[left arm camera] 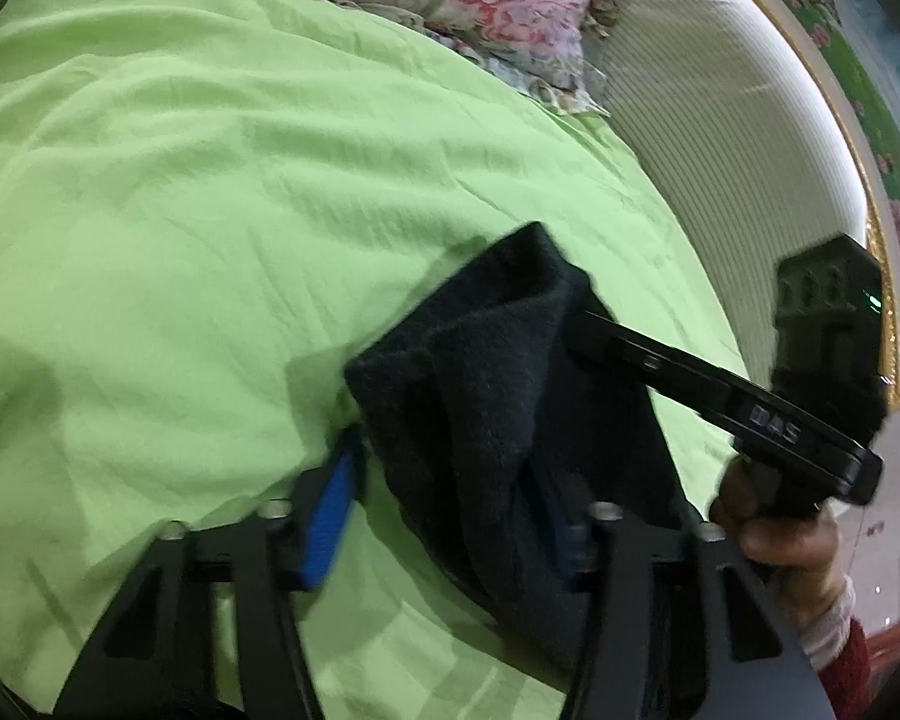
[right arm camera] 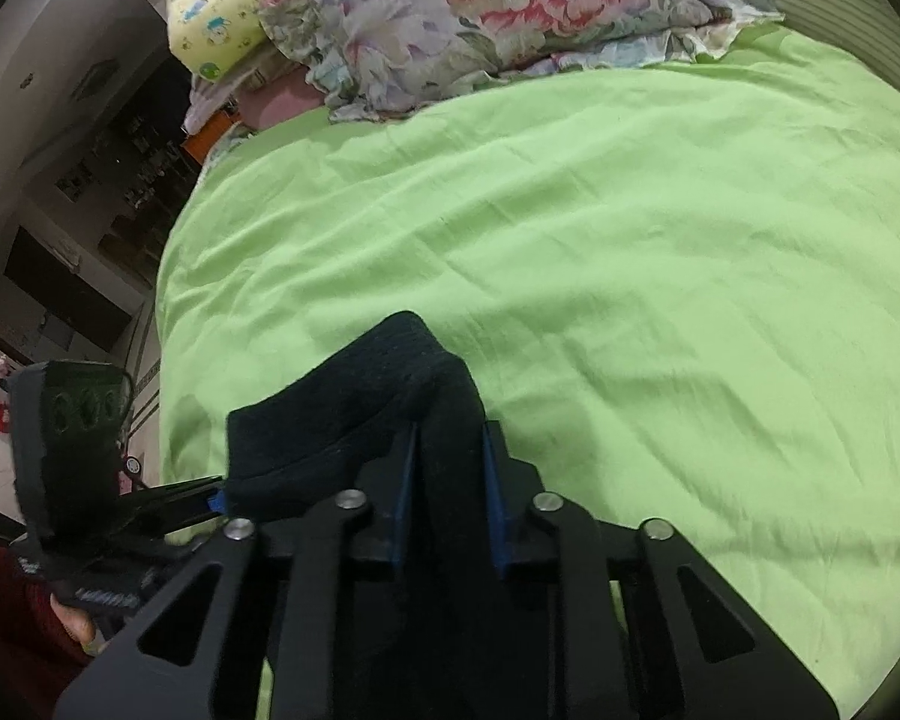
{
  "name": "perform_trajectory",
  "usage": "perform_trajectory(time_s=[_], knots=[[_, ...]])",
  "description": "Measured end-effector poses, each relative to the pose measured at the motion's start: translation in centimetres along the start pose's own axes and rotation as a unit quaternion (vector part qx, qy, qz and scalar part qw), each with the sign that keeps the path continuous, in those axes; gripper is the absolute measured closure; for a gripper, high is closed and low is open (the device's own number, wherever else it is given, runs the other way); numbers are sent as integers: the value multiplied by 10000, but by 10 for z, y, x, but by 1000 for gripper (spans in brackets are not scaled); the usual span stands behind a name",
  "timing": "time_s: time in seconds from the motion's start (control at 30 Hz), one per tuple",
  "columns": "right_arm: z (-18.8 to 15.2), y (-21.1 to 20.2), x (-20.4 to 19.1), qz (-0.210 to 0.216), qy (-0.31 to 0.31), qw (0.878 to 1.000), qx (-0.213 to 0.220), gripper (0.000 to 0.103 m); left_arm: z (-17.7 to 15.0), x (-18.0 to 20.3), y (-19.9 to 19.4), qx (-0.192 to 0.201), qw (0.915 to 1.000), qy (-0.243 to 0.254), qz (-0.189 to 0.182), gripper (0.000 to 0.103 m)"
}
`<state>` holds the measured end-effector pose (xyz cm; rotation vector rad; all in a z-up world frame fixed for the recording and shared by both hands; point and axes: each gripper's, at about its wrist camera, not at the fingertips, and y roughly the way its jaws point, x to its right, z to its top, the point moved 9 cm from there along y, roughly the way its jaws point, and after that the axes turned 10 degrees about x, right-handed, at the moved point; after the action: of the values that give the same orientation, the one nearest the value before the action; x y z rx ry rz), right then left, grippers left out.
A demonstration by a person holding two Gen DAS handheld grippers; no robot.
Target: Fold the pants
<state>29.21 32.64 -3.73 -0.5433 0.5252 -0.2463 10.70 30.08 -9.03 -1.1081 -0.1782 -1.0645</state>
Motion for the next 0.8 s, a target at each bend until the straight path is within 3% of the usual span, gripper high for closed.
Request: perform_trajectory(time_s=[0.07, 0.17, 0.57, 0.8], knots=[[2, -6, -4, 10, -12, 10000, 80, 85, 0, 1, 1, -50, 10000, -5, -65, 70], [4, -21, -12, 21, -54, 9997, 249, 86, 1, 5, -4, -27, 10000, -3, -95, 74], [2, -132, -14, 199, 493, 9876, 1477, 87, -1, 91, -58, 415, 9929, 803, -772, 79], [-22, -200, -7, 119, 753, 9748, 2099, 88, -30, 160, -86, 400, 9791, 1550, -1251, 79]])
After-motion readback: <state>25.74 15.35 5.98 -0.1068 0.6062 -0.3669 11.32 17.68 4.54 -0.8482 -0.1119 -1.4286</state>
